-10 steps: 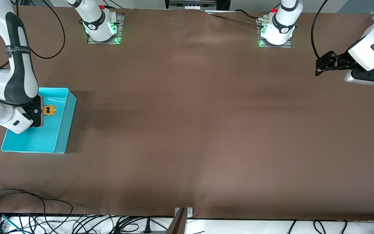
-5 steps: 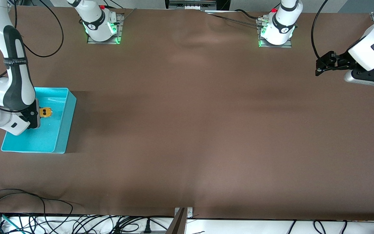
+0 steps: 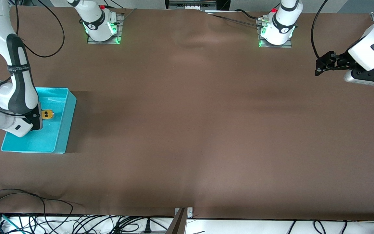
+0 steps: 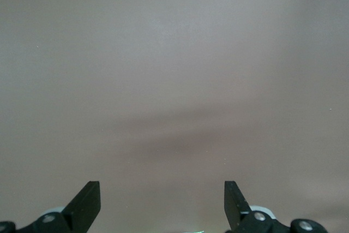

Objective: Wind up and store yellow beetle car
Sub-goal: 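Lower the car into the blue bin and open the right gripper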

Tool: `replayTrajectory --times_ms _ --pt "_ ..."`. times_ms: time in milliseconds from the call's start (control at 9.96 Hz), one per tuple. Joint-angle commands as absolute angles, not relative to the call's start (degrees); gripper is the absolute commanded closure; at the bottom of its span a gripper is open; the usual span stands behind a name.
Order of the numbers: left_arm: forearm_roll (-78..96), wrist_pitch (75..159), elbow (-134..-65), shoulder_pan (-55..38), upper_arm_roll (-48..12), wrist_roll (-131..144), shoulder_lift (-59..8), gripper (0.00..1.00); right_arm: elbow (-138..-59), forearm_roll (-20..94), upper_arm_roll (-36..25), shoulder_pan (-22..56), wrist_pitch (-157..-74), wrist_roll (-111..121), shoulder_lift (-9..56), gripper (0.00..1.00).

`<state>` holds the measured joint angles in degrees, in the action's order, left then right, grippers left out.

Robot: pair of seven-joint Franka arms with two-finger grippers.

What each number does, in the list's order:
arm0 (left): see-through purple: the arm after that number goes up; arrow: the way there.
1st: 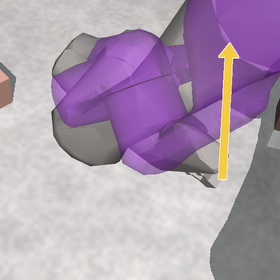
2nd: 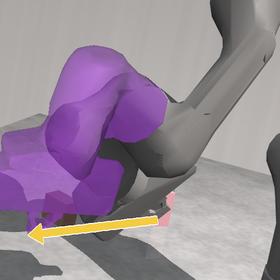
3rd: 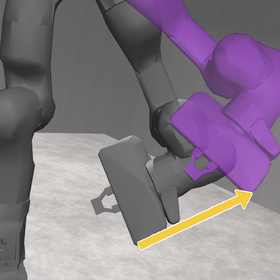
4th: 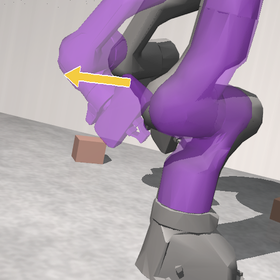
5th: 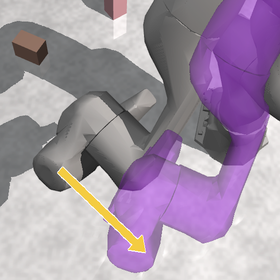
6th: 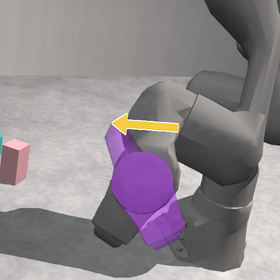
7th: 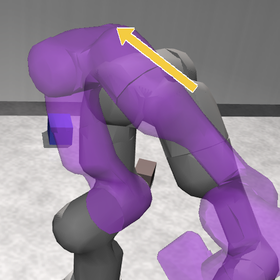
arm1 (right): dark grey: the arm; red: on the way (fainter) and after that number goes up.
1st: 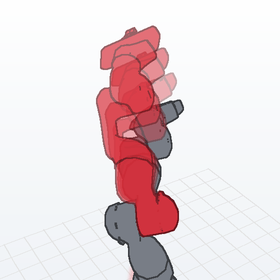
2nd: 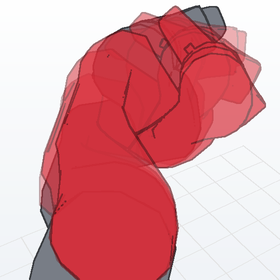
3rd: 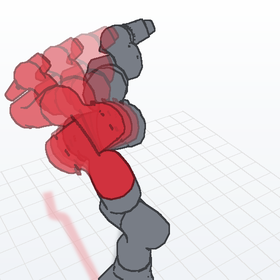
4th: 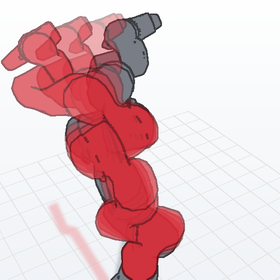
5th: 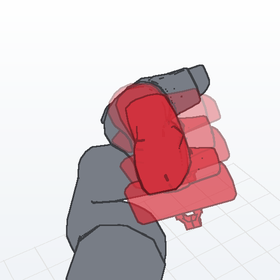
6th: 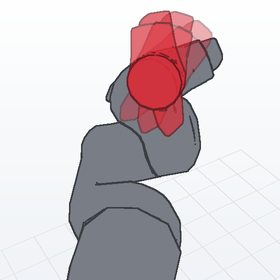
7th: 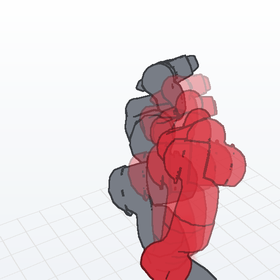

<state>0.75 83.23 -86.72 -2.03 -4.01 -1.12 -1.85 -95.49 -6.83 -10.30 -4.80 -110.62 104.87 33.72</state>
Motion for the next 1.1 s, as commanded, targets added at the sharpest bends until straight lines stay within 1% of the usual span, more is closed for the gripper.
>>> replayTrajectory --times_ms 0,402,502,602,1004 --pt "-0.44 82.71 -86.4 -2.02 -4.31 -0.97 -1.41 0.0 -95.62 -7.56 -10.02 -5.89 -112.32 106.08 34.89 1.0" --pt "-0.44 82.71 -86.4 -2.02 -4.22 -0.97 -1.41 0.0 -95.8 -7.56 -10.02 -7.12 -112.94 106.08 36.12 1.0" --pt "-0.44 82.71 -86.4 -2.02 -4.31 -0.97 -1.41 0.0 -95.8 -7.56 -9.93 -7.12 -112.85 106.08 36.12 0.4" --pt "-0.44 82.71 -86.4 -2.02 -4.22 -0.97 -1.41 0.0 -95.71 -7.21 -9.93 -7.12 -112.85 106.17 36.04 0.1" --pt "-0.44 82.71 -86.4 -2.02 -4.22 -0.97 -1.41 0.0 -95.36 -7.21 -9.76 -7.03 -110.4 107.75 35.25 0.08"
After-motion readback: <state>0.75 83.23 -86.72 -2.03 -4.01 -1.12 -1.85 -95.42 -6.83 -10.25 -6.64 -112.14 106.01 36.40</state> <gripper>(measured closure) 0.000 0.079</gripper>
